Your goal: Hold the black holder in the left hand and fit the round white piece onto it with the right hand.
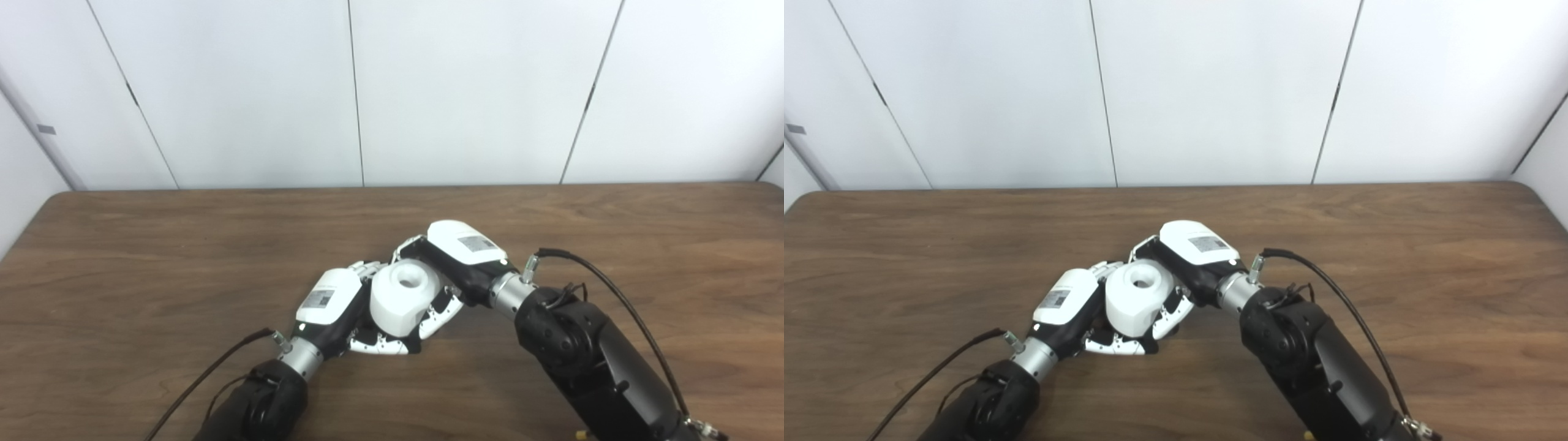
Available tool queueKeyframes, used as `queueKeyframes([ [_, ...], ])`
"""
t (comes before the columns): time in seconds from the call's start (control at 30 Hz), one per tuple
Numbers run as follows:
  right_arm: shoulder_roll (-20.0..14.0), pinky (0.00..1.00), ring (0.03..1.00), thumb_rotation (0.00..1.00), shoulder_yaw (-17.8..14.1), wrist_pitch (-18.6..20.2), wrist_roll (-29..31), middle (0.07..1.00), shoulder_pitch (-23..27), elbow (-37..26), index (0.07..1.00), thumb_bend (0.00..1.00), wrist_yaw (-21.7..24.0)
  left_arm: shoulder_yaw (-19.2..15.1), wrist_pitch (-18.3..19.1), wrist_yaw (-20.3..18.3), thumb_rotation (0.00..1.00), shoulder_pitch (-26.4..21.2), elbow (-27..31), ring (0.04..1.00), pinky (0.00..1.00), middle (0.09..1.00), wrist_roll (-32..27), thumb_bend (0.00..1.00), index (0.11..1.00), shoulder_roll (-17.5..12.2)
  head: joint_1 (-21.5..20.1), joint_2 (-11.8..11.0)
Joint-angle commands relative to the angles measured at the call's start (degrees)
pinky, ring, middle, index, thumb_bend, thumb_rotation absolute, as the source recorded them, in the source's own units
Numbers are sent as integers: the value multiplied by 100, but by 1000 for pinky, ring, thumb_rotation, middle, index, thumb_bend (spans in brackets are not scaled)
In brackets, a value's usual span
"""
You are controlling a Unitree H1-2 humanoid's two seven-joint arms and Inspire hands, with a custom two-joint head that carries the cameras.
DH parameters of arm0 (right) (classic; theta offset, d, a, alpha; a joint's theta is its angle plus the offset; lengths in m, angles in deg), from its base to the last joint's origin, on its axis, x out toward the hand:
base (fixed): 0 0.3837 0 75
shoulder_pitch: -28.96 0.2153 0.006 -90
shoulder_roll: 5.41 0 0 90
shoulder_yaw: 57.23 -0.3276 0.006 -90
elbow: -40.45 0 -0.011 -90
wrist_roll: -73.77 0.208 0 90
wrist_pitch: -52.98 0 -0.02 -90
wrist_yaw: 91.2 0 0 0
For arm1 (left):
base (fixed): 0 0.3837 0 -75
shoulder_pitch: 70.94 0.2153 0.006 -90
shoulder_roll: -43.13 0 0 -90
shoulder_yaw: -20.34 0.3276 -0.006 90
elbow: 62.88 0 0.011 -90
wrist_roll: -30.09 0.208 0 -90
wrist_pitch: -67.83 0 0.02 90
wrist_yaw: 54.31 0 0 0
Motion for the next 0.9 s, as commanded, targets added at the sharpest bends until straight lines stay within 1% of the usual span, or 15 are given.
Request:
queueKeyframes([
  [0.0, -145, 711, 749, 136, 150, -190, 121, 732, 38, 0, 481, 522, 383, 318, 292, -734, 57, 300, -272, 886, 909, 858, 146, 524, 483, 19, 9, 8],
  [0.2, -263, 698, 732, 134, 185, -269, 282, 734, 113, -49, 481, 523, 542, 336, 360, -758, 57, 288, -267, 883, 912, 859, 107, 524, 483, 27, 22, 46],
  [0.4, -330, 700, 737, 134, 199, -271, 351, 732, 148, -99, 481, 524, 608, 378, 332, -697, 58, 284, -291, 874, 895, 855, 154, 524, 483, 24, 22, 46],
  [0.43, -336, 702, 736, 134, 200, -278, 351, 732, 148, -100, 481, 524, 609, 383, 340, -694, 58, 287, -279, 873, 894, 855, 163, 524, 483, 24, 27, 83],
  [0.5, -339, 700, 734, 134, 192, -285, 358, 731, 141, -94, 481, 524, 604, 386, 353, -694, 58, 293, -263, 871, 892, 854, 164, 524, 483, 27, 27, 83],
  [0.67, -286, 677, 732, 137, 123, -157, 373, 740, 77, -172, 492, 523, 571, 393, 330, -671, 58, 313, -248, 871, 891, 856, 164, 524, 483, 17, 28, 92],
  [0.7, -288, 671, 737, 128, 121, -167, 346, 749, 70, -194, 595, 658, 553, 391, 303, -647, 58, 317, -260, 871, 890, 855, 159, 524, 483, 15, 21, 90],
  [0.73, -289, 666, 744, 131, 121, -175, 327, 764, 66, -208, 679, 726, 541, 390, 287, -634, 58, 320, -265, 869, 888, 854, 157, 524, 483, 11, 17, 92],
  [0.77, -280, 663, 749, 133, 108, -181, 305, 772, 58, -211, 722, 761, 504, 394, 298, -643, 58, 322, -257, 868, 887, 853, 167, 524, 483, 6, 14, 94],
  [0.8, -268, 651, 749, 136, 94, -175, 284, 785, 52, -211, 786, 781, 476, 396, 317, -662, 58, 325, -245, 871, 888, 857, 173, 525, 483, 1, 11, 99],
  [0.87, -249, 642, 746, 138, 70, -174, 252, 792, 44, -208, 829, 781, 432, 399, 350, -695, 59, 328, -224, 875, 894, 860, 178, 525, 483, -5, 5, 99],
])
